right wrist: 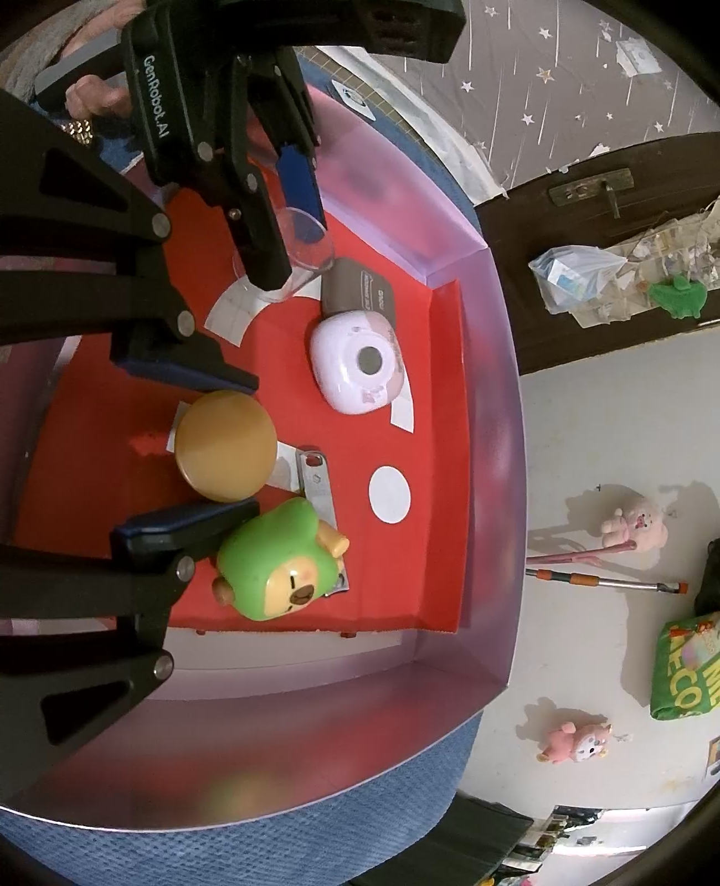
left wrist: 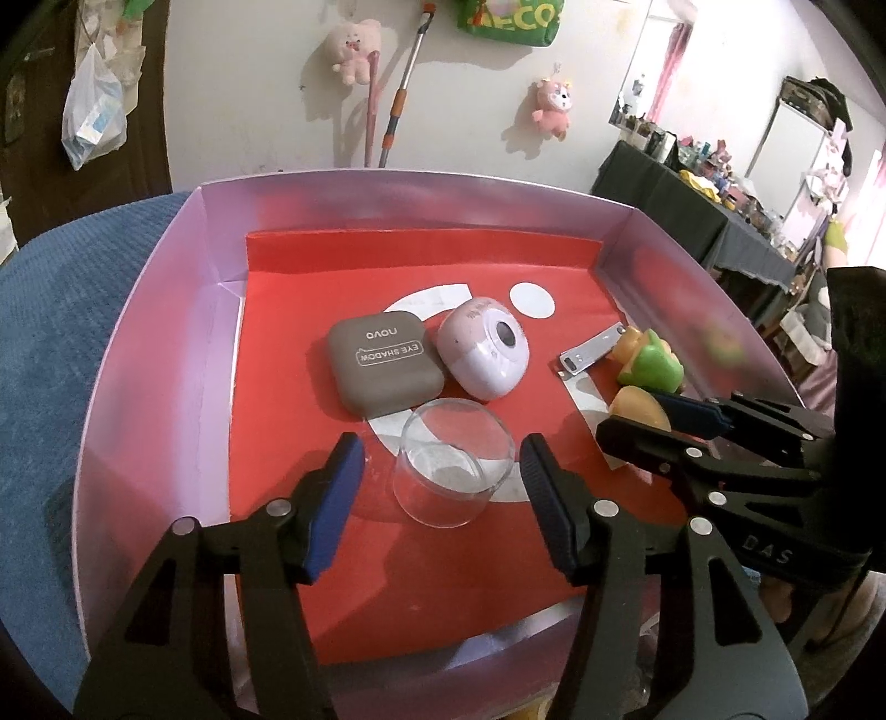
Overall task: Organize rigid objects
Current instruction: 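Lower the glass cup and open the left gripper while the right releases the sponge, then withdraw both tools from the box toward the remaining items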
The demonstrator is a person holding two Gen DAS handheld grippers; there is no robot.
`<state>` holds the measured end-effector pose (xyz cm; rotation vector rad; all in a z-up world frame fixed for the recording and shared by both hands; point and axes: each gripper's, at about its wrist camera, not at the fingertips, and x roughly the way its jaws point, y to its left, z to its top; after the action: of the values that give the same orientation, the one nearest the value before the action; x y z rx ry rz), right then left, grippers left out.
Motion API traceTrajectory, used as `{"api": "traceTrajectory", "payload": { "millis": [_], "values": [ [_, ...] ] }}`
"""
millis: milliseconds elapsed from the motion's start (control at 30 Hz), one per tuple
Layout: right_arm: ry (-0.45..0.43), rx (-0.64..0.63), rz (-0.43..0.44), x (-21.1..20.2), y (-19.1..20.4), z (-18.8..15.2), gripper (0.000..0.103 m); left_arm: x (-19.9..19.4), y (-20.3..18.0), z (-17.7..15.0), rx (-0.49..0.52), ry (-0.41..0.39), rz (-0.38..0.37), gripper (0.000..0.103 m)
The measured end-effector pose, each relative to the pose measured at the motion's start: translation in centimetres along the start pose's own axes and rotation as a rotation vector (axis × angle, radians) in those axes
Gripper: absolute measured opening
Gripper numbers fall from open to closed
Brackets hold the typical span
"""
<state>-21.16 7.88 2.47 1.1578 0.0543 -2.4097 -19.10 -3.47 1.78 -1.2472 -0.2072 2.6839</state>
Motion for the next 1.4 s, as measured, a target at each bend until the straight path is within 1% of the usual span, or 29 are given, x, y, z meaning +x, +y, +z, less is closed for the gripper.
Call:
{"api": "traceTrajectory", "payload": {
  "millis": [33,67,100,133,233,367,433,533,567,633,700,767,800,833,933,967,1000,1033,1067,1167,1233,1400],
  "values": [
    [-0.001,-0.001,0.002,-0.1,0.1,0.0,0.041,-0.1,0.0,0.0,0.003,-0.002,0.004,0.058],
    [-0.005,-0.001,0.004,-0.3,0.1,-0.1,0.044,-0.3,-0.2,0.0,0.008,-0.006,0.011,0.062],
    [-0.009,0.000,0.007,-0.4,0.1,-0.1,0.049,-0.6,-0.3,-0.1,0.015,-0.015,0.020,0.065],
    [-0.016,0.000,0.014,-0.7,0.2,-0.1,0.051,-0.8,-0.4,-0.1,0.021,-0.022,0.027,0.069],
    [-0.029,0.000,0.018,-1.3,0.4,-0.2,0.051,-1.6,-0.8,-0.2,0.042,-0.045,0.048,0.070],
    [-0.036,0.001,0.032,-2.0,0.4,-0.6,0.052,-2.7,-1.0,-0.3,0.043,-0.062,0.045,0.070],
    [-0.048,0.000,0.042,-2.6,0.5,-0.8,0.059,-3.2,-1.0,-0.4,0.040,-0.068,0.041,0.070],
    [-0.069,-0.002,0.049,-3.7,0.6,-1.0,0.062,-3.9,-0.9,-0.6,0.033,-0.080,0.040,0.071],
    [-0.073,-0.002,0.052,-3.9,0.6,-1.0,0.063,-4.2,-0.8,-0.7,0.031,-0.087,0.038,0.075],
    [-0.087,-0.004,0.056,-4.7,0.7,-1.2,0.070,-4.5,-0.9,-0.8,0.026,-0.094,0.024,0.076],
    [-0.097,-0.009,0.056,-5.2,1.0,-1.2,0.073,-5.1,-1.0,-1.0,0.024,-0.103,0.024,0.079],
    [-0.107,-0.013,0.058,-5.8,1.2,-1.3,0.074,-5.6,-1.1,-1.2,0.025,-0.114,0.028,0.091],
    [-0.113,-0.014,0.060,-6.1,1.3,-1.4,0.076,-5.9,-1.1,-1.3,0.023,-0.122,0.027,0.093],
    [-0.116,-0.013,0.062,-6.3,1.3,-1.4,0.078,-6.1,-1.1,-1.4,0.022,-0.127,0.026,0.093],
    [-0.127,-0.011,0.068,-7.0,1.3,-1.7,0.081,-6.8,-1.1,-1.7,0.017,-0.140,0.028,0.094],
    [-0.130,-0.010,0.070,-7.2,1.3,-1.8,0.082,-7.0,-1.1,-1.8,0.015,-0.144,0.029,0.095],
    [-0.133,-0.009,0.073,-7.4,1.4,-1.9,0.085,-7.1,-1.1,-1.9,0.014,-0.146,0.029,0.096],
    [-0.135,-0.009,0.076,-7.5,1.4,-1.9,0.089,-7.3,-1.1,-2.0,0.012,-0.150,0.029,0.100],
    [-0.137,-0.009,0.078,-7.6,1.4,-2.0,0.090,-7.4,-1.1,-2.1,0.012,-0.153,0.029,0.102],
    [-0.144,-0.010,0.084,-8.1,1.6,-2.2,0.094,-7.7,-1.2,-2.4,0.012,-0.161,0.033,0.102],
    [-0.148,-0.009,0.090,-8.4,1.7,-2.4,0.099,-8.0,-1.3,-2.6,0.011,-0.169,0.037,0.103],
    [-0.161,-0.007,0.097,-9.1,1.9,-2.7,0.103,-8.5,-1.3,-2.9,0.012,-0.187,0.056,0.103]
  ]
}}
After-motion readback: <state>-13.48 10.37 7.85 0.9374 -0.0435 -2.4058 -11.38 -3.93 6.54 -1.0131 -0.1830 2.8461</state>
